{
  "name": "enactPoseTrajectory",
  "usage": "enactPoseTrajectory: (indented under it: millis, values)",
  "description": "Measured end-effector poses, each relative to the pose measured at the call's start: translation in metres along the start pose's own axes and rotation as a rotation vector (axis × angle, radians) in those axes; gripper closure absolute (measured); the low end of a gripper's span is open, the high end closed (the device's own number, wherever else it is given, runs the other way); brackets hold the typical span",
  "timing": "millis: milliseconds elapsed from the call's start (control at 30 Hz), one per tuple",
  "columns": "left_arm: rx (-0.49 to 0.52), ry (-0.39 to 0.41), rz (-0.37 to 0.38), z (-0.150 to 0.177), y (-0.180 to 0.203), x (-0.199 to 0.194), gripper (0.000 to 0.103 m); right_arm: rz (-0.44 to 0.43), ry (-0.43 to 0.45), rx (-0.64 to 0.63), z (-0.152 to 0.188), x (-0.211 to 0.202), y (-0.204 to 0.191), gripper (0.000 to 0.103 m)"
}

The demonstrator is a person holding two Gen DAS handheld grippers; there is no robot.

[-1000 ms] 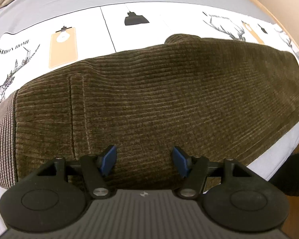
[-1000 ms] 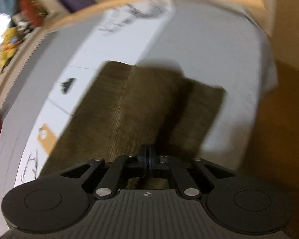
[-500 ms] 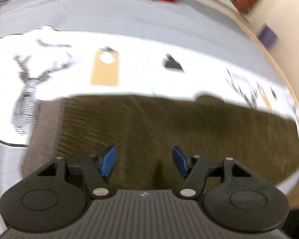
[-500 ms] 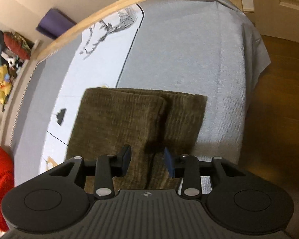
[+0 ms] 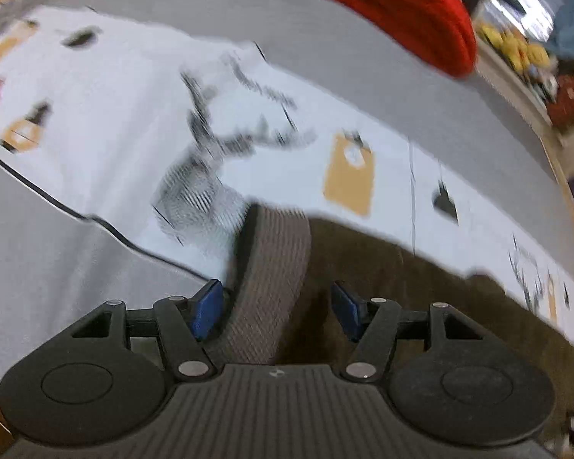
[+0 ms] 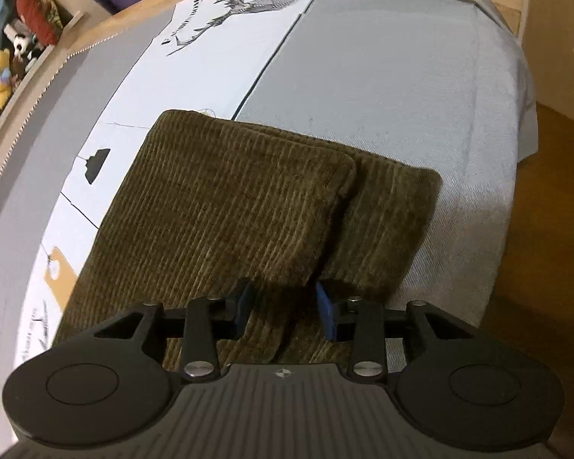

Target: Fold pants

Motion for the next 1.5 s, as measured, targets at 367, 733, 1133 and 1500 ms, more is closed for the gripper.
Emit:
enactPoseTrajectory:
  millis: [367,733,1133,1500]
  values:
    - [0.249,0.091,-0.151,0.002,0.013,-0.026,0.091,-0.023,0.212,-0.033,-0.015,-0.049,-0.018,0.096]
    - [0.378,0.074,-0.315,0.007,0.014,-0.023,0.06,0.15,0.057,0.099,0.005,-0.038,0.039,0.094]
    - [0.906,-0.071,0.237,0.119,0.185,0.003,0.051,-0.008,0.037,0.279,-0.012,-0.03,0.075,0.059]
    - [0.879,-0.407,0.216,0.187,0.18,0.064,0.031,0.001,0.016,0.253,-0.013,-0.006,0.058,0.046]
Point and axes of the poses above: each gripper's, at about its wrist camera, not at the fingertips, and x roughly the way its jaws point, y to its right, z to its underside, the point moved 9 cm from there along x, roughly the way its jaws point, and after that the axes turned 10 degrees about z, right-handed, at the moved point
